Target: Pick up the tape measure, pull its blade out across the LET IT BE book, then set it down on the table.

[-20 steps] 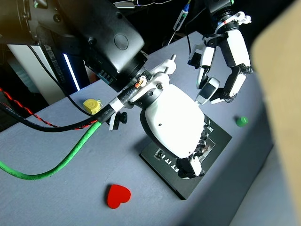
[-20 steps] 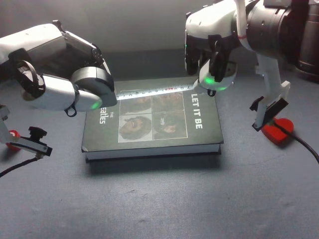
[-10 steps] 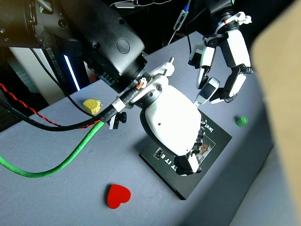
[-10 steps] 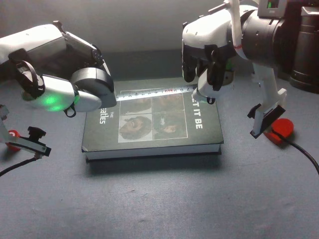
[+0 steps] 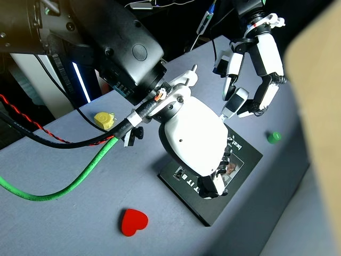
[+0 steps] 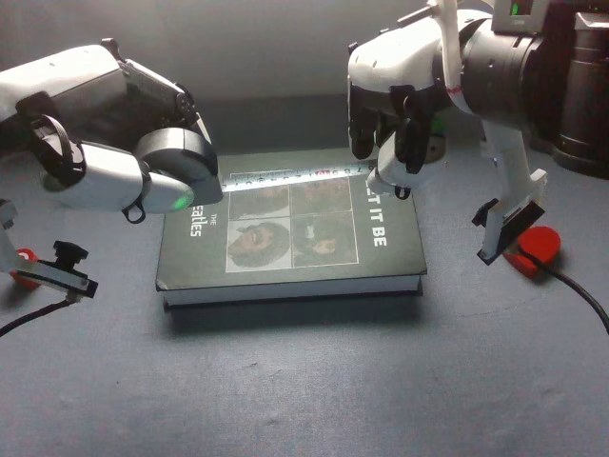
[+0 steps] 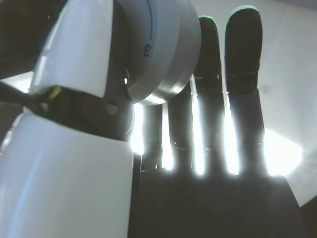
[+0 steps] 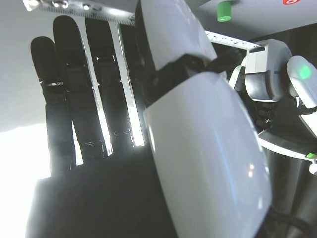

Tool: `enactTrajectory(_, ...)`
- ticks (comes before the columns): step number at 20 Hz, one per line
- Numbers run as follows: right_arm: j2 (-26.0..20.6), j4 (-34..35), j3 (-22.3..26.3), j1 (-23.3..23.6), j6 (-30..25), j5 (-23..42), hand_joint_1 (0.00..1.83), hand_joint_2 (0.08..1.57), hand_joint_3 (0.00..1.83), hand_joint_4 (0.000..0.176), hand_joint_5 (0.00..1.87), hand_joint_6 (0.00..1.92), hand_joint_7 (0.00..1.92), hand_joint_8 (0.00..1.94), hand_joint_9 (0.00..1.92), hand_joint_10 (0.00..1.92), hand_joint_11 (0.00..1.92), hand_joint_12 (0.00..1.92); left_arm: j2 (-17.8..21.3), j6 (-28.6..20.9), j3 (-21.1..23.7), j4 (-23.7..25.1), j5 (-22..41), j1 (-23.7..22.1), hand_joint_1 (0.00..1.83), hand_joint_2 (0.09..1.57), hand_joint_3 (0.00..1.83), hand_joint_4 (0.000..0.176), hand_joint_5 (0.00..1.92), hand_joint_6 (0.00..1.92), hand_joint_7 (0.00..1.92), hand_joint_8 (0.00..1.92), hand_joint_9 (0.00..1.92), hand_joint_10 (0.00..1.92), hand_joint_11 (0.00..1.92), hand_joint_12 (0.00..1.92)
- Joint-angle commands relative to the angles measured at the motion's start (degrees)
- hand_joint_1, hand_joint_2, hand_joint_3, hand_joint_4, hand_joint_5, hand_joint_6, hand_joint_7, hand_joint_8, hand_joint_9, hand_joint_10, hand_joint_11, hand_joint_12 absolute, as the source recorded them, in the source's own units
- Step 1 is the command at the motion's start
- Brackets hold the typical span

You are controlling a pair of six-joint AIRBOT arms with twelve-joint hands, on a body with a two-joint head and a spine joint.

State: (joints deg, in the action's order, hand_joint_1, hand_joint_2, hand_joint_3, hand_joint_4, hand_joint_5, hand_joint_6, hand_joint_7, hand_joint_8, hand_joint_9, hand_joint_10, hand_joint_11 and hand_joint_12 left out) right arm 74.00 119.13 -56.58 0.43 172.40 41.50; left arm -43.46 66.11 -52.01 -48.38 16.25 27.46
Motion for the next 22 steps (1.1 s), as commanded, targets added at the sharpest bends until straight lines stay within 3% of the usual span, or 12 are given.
enactTrajectory(1, -0.2, -3.23, -0.03, 0.66, 0.04, -1.42, 1.05, 1.09, 0.0, 0.0, 0.88, 0.01, 0.93, 0.01, 0.89, 0.01, 0.5, 0.85, -0.04, -0.78, -0.15, 0.9, 5.13, -0.91, 1.37, 1.14, 0.0, 0.0, 0.87, 0.89, 0.97, 1.05, 0.85, 1.38, 0.83, 1.22)
enactTrajectory(13, -0.22, -3.32, 0.12, 0.63, 0.04, -1.77, 1.04, 1.09, 0.0, 0.0, 0.9, 0.01, 0.97, 0.01, 0.93, 0.02, 0.53, 0.87, -0.04, -0.87, -0.04, 1.15, 5.11, -0.69, 1.37, 1.15, 0.0, 0.0, 0.83, 0.95, 0.96, 1.08, 0.83, 1.4, 0.79, 1.24)
enactTrajectory(14, -0.22, -3.34, 0.14, 0.64, 0.04, -1.78, 1.08, 1.15, 0.0, 0.0, 0.93, 0.82, 1.0, 0.0, 0.97, 0.02, 0.56, 0.88, -0.04, -0.87, -0.04, 1.15, 5.11, -0.69, 1.37, 1.15, 0.0, 0.0, 0.83, 0.95, 0.96, 1.09, 0.82, 1.4, 0.81, 1.25)
enactTrajectory(15, -0.23, -3.36, 0.14, 0.61, 0.04, -1.77, 1.08, 1.15, 0.0, 0.0, 0.91, 1.04, 1.05, 0.01, 1.01, 0.03, 0.61, 0.91, -0.03, -0.87, -0.04, 1.15, 5.12, -0.69, 1.37, 1.15, 0.0, 0.0, 0.83, 0.95, 0.95, 1.1, 0.83, 1.4, 0.83, 1.26)
enactTrajectory(16, -0.24, -3.36, 0.15, 0.6, 0.04, -1.76, 1.18, 1.13, 0.01, 0.0, 0.87, 1.11, 1.04, 0.74, 1.07, 0.04, 0.65, 0.99, -0.01, -0.87, -0.03, 1.15, 5.12, -0.68, 1.37, 1.15, 0.0, 0.0, 0.83, 0.95, 0.95, 1.1, 0.83, 1.4, 0.83, 1.26)
enactTrajectory(17, -0.25, -3.36, 0.16, 0.59, 0.04, -1.76, 1.2, 1.14, 0.0, 0.005, 0.86, 1.14, 1.01, 0.93, 1.11, 0.05, 0.66, 1.05, 0.0, -0.87, -0.04, 1.16, 5.12, -0.68, 1.37, 1.15, 0.0, 0.0, 0.83, 0.95, 0.95, 1.1, 0.83, 1.4, 0.83, 1.26)
enactTrajectory(22, -0.24, -3.39, 0.24, 0.39, 0.04, -1.77, 1.22, 1.13, 0.0, 0.0, 0.87, 1.06, 1.06, 0.96, 1.2, 0.1, 0.7, 1.16, -0.01, -0.9, -0.06, 1.16, 5.12, -0.67, 1.37, 1.15, 0.0, 0.0, 0.82, 0.95, 0.95, 1.09, 0.82, 1.41, 0.78, 1.25)
